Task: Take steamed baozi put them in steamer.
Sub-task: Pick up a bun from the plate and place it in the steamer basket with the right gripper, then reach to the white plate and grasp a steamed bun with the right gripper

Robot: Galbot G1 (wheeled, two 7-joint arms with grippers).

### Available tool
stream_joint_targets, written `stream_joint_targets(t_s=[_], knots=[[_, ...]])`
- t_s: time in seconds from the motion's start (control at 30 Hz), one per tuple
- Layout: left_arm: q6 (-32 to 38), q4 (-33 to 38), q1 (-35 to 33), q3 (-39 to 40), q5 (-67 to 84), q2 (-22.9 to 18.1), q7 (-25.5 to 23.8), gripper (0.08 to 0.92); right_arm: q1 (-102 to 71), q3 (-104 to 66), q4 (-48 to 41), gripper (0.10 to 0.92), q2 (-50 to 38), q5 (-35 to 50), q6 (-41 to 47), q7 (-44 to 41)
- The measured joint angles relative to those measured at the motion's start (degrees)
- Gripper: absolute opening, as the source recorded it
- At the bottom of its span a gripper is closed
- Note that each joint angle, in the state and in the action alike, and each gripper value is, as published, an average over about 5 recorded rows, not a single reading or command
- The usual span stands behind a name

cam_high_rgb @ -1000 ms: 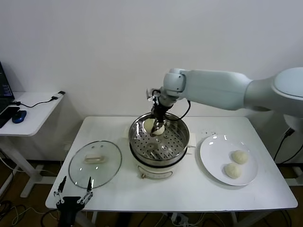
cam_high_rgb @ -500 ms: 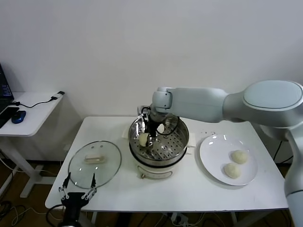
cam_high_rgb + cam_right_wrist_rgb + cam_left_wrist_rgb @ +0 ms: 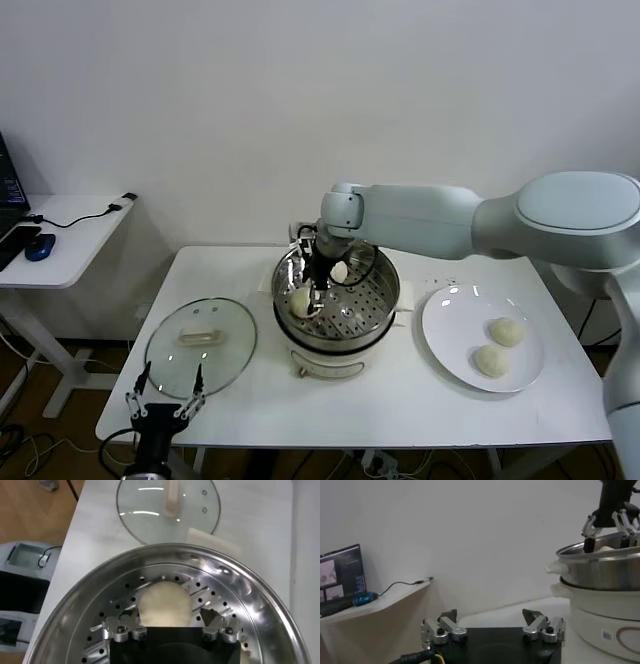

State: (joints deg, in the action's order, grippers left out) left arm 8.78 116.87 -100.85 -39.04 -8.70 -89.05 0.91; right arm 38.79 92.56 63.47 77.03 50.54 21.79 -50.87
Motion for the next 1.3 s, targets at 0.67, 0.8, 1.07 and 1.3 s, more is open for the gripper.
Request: stream_joint_targets(t_s=[0.67, 0.8, 1.07, 1.3], knots=[[-1.6, 1.2, 0.7, 0.7, -1.2, -0.7, -0.1, 0.823, 8.5, 0.8, 13.2, 0.823, -30.7, -18.5, -8.0, -11.4], [-1.9, 1.2, 0.4, 0.6, -1.5, -0.9, -0.1, 0.823, 4.2, -2.3, 14.0, 0.823, -37.2, -24.9, -9.3, -12.3], [-2.6, 1.0, 0.6, 0.6, -2.5, -1.2, 0.0, 0.823, -9.9, -13.0, 13.0, 0.823, -45.1, -36.4, -11.4, -13.1], [-3.0, 0.4, 1.0, 0.6, -3.3, -1.4, 0.2, 0.823, -22.1, -22.7, 10.2, 0.823, -46.8, -44.4, -12.7, -13.5]])
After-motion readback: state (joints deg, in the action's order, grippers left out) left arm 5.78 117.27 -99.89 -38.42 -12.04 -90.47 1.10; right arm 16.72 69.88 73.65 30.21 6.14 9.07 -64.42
